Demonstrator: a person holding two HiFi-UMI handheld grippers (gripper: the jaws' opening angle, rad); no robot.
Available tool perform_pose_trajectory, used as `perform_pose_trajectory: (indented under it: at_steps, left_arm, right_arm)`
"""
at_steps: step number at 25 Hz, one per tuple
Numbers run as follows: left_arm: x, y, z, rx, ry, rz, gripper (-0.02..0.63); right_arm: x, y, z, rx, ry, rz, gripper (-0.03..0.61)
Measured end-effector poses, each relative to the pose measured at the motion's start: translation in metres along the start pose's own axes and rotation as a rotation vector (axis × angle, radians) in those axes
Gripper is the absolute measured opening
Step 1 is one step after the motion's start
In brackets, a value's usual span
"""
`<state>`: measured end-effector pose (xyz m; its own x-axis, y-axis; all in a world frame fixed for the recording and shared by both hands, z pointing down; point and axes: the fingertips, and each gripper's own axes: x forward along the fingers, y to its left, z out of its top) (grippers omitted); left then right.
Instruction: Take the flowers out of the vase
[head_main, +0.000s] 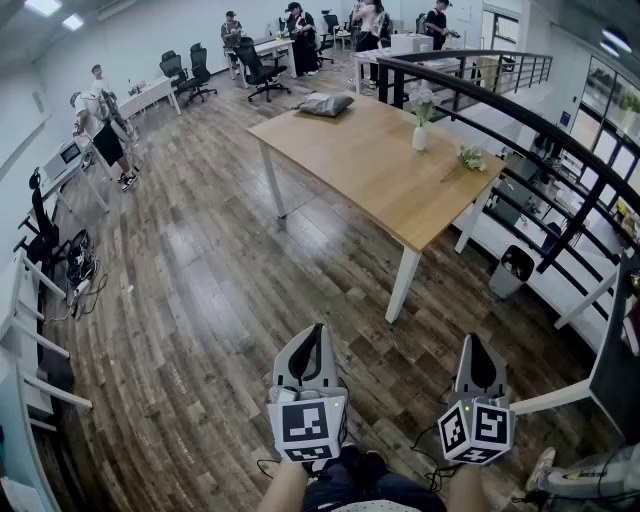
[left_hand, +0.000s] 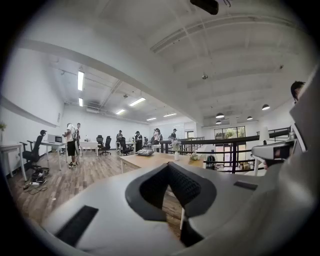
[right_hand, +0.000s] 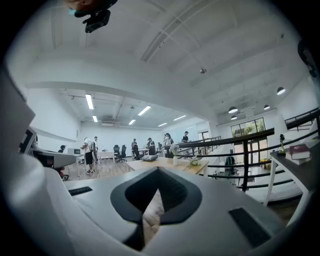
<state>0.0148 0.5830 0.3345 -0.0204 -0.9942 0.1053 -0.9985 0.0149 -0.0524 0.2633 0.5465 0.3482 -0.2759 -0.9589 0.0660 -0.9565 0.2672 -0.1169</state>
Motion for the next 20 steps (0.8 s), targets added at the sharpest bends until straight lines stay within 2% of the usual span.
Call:
perform_pose_trajectory:
  at_steps: [20]
  left_arm:
    - [0.012,-0.025,-0.007,-0.02,0.014,0.034,0.043]
  right_arm:
    - [0.011,-0.035,-0.001,0.007,0.001,0.022,0.011]
